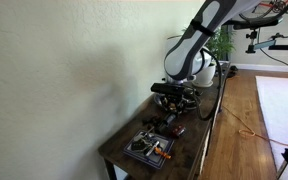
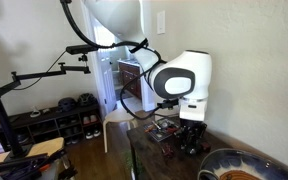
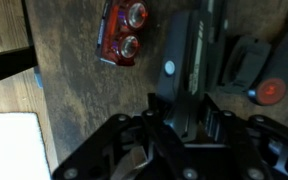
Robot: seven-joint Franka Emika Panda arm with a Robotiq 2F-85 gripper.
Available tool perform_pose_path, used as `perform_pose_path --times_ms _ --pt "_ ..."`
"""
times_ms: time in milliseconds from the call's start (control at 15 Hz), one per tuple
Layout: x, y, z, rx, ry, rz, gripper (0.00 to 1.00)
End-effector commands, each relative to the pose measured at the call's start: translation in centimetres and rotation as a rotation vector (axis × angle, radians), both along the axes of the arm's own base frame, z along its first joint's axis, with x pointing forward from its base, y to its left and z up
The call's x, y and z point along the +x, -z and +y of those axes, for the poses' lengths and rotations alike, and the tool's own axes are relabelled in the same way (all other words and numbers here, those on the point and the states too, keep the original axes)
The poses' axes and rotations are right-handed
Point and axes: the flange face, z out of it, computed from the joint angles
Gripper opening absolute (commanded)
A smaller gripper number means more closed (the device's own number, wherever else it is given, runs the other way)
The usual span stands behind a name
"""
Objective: Put a black object on the circle shaped tray
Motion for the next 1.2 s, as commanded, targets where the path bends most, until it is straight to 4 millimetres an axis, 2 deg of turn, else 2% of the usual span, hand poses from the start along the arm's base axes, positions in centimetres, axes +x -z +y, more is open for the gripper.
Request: perform_pose_path --times_ms 0,267,400,867,1133 --pt "-1.7 -4.6 0.4 -0.018 -0.015 -0.071 0.19" --pt "-1.2 -7.3 -1.3 -0.036 -0.017 -0.109 0.19" --pt "-0.7 -7.6 -2.7 -0.048 -0.002 -0.118 0.19" --pt "0.3 -7.3 -8.4 -0.083 0.055 -0.132 0.19" --pt "1.4 -5.7 -11.0 -0.105 0.072 -0.111 0.19"
